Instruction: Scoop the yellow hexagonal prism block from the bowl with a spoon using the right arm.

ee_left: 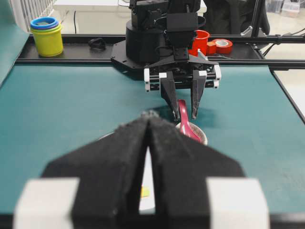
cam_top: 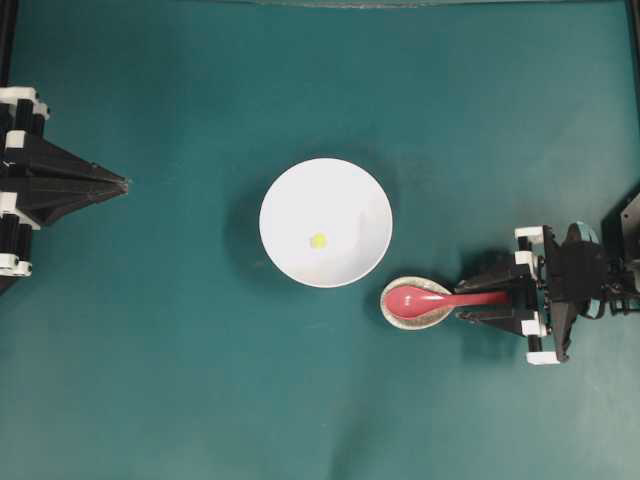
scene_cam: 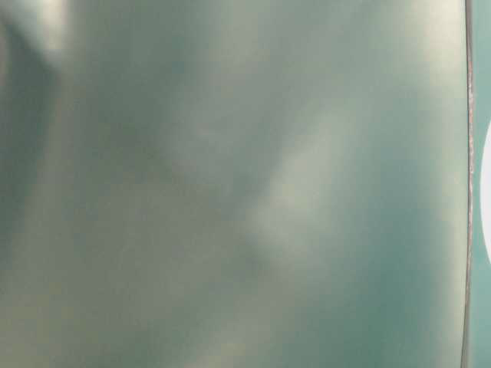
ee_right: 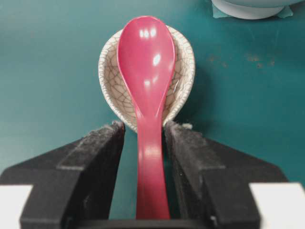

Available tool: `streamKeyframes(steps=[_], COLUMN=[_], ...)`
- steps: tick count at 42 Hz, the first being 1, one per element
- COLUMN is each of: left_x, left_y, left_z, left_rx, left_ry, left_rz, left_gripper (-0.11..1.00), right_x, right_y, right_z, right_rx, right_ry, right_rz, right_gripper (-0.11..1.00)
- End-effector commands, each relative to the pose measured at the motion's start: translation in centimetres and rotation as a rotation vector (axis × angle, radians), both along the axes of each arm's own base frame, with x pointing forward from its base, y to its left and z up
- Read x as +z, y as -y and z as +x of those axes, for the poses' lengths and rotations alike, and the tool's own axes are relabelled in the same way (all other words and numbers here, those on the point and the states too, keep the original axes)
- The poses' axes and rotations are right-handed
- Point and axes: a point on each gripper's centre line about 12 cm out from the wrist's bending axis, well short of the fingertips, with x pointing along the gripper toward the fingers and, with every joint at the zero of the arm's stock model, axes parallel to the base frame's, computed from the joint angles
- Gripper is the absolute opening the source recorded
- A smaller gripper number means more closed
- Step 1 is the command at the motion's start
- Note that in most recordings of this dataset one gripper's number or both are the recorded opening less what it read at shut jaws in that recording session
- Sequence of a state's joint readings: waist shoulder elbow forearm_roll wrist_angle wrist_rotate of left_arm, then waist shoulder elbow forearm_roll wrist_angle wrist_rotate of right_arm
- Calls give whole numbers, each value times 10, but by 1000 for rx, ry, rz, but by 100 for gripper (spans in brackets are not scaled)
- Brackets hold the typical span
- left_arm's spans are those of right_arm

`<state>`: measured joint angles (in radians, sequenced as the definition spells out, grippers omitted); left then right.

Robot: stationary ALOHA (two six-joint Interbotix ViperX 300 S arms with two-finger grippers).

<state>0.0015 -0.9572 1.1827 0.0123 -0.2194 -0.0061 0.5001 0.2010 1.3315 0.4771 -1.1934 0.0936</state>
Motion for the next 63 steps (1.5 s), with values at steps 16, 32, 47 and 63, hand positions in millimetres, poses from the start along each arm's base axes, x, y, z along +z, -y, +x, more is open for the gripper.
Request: streamKeyframes(steps=[16, 32, 47, 63], left_x=[7, 8, 8, 8], left_y=[0, 0, 0, 0], left_z=[2, 2, 2, 2], left_rx=[0, 0, -1, -1], left_ry=[18, 21, 23, 23], left_rz=[2, 2, 3, 3], left_gripper=[1, 1, 0, 1], right_x=[5, 35, 77, 122], right_y=[-3, 0, 15, 43], right_z=[4, -1, 11, 33], right_rx=[4, 14, -1, -25], right_ry=[31, 123, 134, 62], right_rz=[13, 29, -56, -125], right_gripper=[23, 23, 23, 23])
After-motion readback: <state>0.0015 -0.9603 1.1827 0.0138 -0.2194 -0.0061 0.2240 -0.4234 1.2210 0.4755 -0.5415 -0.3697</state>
